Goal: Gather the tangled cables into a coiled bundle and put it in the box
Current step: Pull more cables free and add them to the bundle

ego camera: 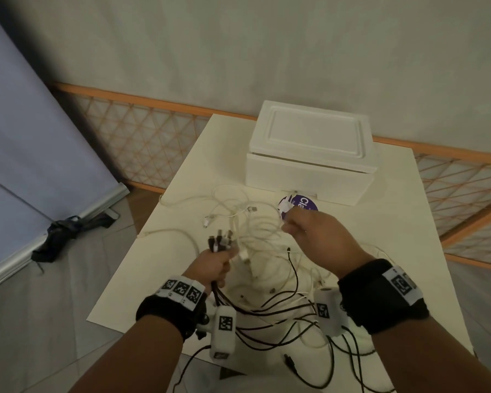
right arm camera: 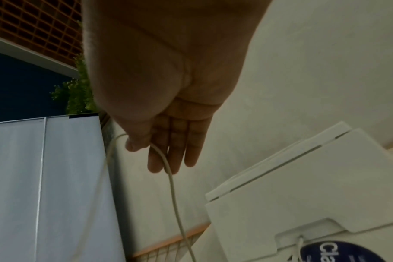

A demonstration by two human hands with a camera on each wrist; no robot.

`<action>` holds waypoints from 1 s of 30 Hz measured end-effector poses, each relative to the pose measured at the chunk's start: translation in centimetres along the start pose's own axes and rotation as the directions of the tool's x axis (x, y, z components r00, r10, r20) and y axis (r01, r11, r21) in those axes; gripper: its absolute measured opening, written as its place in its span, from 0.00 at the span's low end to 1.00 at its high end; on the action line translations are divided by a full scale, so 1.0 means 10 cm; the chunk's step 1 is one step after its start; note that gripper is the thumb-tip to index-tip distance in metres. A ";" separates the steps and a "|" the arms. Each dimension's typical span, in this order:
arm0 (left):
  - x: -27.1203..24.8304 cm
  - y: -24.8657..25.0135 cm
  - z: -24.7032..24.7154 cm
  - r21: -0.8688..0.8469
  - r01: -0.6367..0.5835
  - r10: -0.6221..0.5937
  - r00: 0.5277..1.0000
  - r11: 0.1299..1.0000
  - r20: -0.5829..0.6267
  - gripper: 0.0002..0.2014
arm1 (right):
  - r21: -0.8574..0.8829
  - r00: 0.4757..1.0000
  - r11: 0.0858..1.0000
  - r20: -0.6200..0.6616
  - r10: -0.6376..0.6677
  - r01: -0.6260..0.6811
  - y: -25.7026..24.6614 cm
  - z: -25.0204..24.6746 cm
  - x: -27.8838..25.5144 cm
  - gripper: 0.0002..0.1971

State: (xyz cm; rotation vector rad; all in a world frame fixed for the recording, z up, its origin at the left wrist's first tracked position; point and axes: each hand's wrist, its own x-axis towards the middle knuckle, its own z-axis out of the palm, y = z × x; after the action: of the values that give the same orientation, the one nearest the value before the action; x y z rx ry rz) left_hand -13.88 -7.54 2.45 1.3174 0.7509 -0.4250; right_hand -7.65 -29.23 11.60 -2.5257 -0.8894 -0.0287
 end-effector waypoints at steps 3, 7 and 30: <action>-0.03 0.00 -0.04 -0.212 0.012 -0.014 1.000 0.977 -0.009 0.20 | 0.084 0.996 0.996 -0.091 0.015 -0.008 0.12 -0.12 -0.05 0.06; -0.13 0.01 0.02 -0.387 0.047 -0.025 0.998 0.921 0.060 0.21 | 0.185 0.995 0.982 -0.095 -0.005 0.023 0.12 -0.05 -0.09 0.04; -0.51 -0.20 0.21 -0.429 -0.322 0.469 0.832 0.844 0.298 0.19 | 0.036 0.894 0.970 0.381 -0.236 0.241 -0.11 0.50 -0.52 0.14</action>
State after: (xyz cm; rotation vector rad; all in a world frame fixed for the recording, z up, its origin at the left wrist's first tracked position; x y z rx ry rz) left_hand -18.31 -10.73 4.76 0.9588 0.1806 -0.1819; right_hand -13.04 -29.34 6.68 -2.4568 -1.3525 0.3977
